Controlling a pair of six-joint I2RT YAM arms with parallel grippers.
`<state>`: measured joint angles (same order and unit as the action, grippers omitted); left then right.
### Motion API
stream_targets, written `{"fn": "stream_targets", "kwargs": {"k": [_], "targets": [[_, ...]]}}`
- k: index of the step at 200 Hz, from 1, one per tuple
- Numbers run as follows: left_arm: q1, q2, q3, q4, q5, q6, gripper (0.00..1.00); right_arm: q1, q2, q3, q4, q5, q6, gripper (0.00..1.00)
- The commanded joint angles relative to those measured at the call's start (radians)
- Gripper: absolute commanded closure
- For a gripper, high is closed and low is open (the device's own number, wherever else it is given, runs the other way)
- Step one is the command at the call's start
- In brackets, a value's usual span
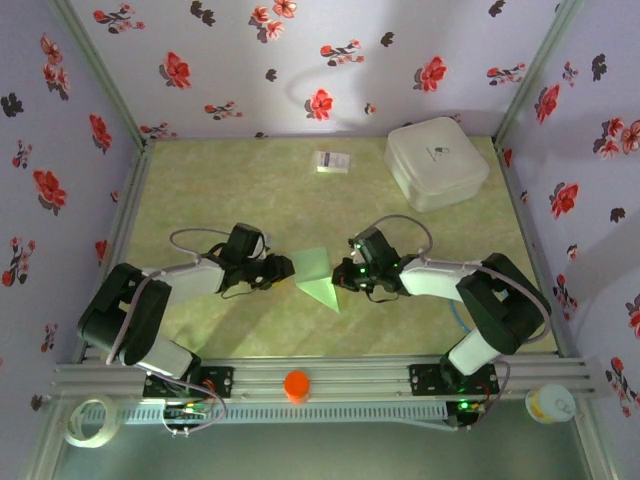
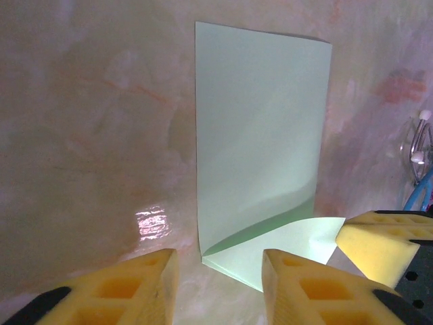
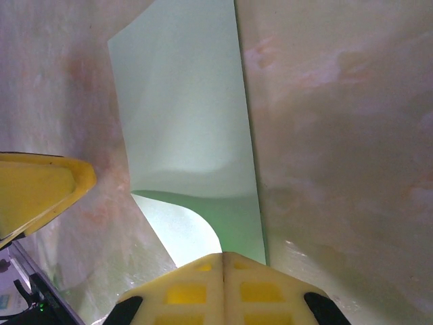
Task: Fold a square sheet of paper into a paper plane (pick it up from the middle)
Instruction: Fourth fold the wing at the center of the table.
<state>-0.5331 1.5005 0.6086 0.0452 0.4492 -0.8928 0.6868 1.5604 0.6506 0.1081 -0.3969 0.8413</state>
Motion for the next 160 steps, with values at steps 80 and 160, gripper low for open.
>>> {"fn": "stream_targets", "kwargs": {"k": [80,160], "targets": [[-0.005,0.025,0.057,0.029,0.039,-0.033,0.43,-0.04,-0.073,-0.073,0.102,-0.056,0.026,0.96],[-0.006,0.093,0.088,0.069,0.049,-0.07,0.44,-0.052,-0.069,-0.085,0.112,-0.062,0.027,0.96]]}}
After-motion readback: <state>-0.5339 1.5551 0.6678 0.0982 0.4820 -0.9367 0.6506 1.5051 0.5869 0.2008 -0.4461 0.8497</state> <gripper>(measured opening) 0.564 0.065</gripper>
